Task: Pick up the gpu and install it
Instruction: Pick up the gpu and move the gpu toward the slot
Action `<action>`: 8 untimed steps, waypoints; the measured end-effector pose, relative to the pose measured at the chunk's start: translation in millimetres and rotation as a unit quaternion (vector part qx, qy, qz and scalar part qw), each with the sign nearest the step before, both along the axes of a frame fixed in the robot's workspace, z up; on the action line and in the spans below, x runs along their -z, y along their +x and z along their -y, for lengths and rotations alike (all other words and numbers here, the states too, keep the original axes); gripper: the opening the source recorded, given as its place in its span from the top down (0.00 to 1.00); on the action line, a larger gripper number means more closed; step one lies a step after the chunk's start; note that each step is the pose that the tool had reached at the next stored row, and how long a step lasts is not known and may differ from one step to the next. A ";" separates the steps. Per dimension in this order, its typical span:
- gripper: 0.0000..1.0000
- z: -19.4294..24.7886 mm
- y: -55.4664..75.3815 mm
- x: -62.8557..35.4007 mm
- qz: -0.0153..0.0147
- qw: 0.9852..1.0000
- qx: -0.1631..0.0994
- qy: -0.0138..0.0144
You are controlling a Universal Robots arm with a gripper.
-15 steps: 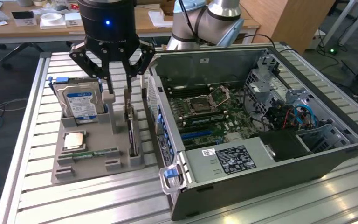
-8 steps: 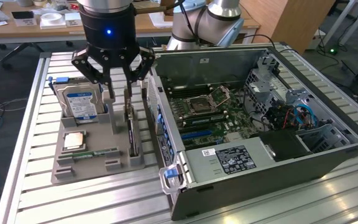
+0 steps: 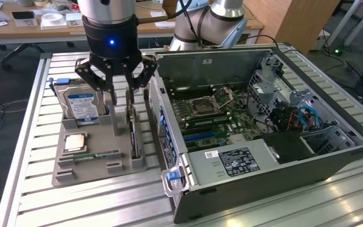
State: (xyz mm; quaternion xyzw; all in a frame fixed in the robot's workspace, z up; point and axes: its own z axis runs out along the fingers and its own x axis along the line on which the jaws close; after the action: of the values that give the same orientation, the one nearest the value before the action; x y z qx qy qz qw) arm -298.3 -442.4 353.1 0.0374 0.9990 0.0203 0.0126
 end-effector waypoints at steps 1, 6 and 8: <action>0.58 0.0 0.0 1.8 0.000 1.000 0.000 0.000; 0.58 0.0 0.0 9.0 0.000 1.000 0.000 0.000; 0.58 0.0 0.0 11.6 0.000 1.000 0.000 -0.001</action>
State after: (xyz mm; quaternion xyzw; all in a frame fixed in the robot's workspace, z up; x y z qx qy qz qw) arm -298.3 -442.4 341.5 0.0374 0.9990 0.0198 0.0126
